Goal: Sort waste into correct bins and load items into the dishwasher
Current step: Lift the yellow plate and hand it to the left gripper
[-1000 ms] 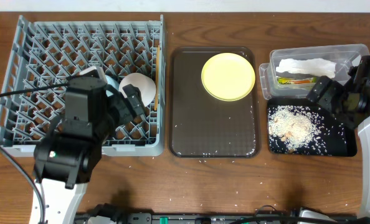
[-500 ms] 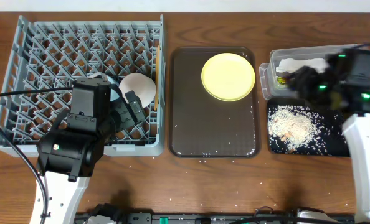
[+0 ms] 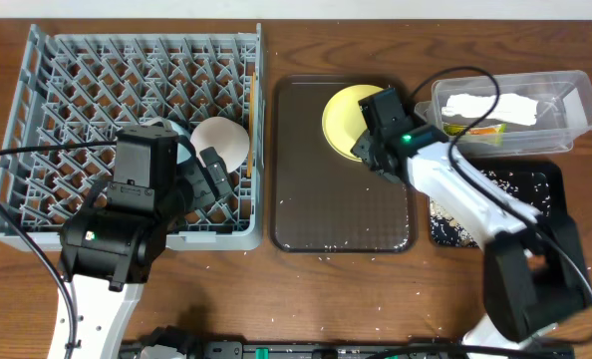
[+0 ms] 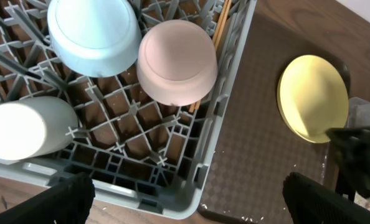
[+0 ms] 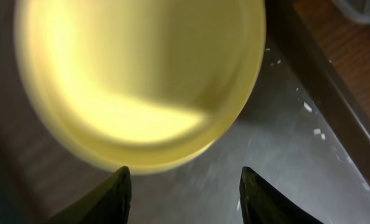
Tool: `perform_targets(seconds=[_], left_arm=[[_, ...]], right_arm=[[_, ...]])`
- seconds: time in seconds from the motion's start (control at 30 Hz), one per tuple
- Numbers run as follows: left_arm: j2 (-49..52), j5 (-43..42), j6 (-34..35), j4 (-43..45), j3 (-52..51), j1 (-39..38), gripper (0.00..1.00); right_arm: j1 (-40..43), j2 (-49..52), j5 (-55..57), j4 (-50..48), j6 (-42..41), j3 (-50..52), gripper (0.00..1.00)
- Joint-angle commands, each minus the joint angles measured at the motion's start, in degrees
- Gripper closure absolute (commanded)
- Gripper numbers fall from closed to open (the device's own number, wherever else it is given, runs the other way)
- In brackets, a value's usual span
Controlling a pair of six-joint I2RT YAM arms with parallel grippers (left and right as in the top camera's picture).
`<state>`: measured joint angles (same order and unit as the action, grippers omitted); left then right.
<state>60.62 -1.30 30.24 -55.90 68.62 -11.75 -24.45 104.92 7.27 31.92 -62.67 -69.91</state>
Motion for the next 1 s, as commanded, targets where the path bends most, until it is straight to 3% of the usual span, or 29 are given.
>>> perform_targets(seconds=[0.0,0.1,0.13,0.17,0.27,0.37,0.53,0.6,0.73,0.87,0.97], left_arm=[[-0.1,0.5,0.7,-0.7,0.2,-0.2,0.02],[-0.1,0.5,0.7,-0.6,0.2,-0.2,0.02],[-0.1,0.5,0.7,-0.6,0.2,-0.2,0.02],[-0.1,0.5,0.7,-0.6,0.2,-0.2,0.02],[-0.1,0.4,-0.7,-0.6,0.2,-0.2,0.02],[0.0,-2.0,-5.0,1.2,0.2,-0.2,0.02],[0.2,-15.3,-11.8,7.9,0.2,-0.2,0.02],[1.1,-25.4,-13.1,12.3,0.2,-0.2,0.02],[4.0,-33.8,-13.1,16.0,0.2,-0.2,0.02],[8.6,-44.7,-13.1,20.7,0.2,-0.2,0.02],[11.3,-45.9,-13.1,20.8,0.2,-0.2,0.01]], right_arm=[[1.8,4.6,1.0,-1.7,-3.3,0.4,0.45],[1.8,7.9,1.6,-2.8,-3.3,0.4,0.44],[1.8,9.1,1.7,-3.3,-3.3,0.4,0.5],[1.9,9.9,1.6,-3.1,-3.3,0.4,0.67],[2.2,9.7,1.4,-0.1,0.0,0.4,0.99],[2.9,7.5,1.5,2.6,5.8,0.4,0.99],[7.4,-1.2,-2.6,3.2,19.9,0.4,0.99],[11.7,-7.5,-15.1,0.5,34.2,0.4,0.99],[16.2,-14.4,-34.1,-1.4,49.0,0.4,0.99],[16.7,-18.9,-45.4,-1.0,56.5,0.4,0.99],[16.0,-20.9,-51.8,-0.9,59.7,0.4,0.99]])
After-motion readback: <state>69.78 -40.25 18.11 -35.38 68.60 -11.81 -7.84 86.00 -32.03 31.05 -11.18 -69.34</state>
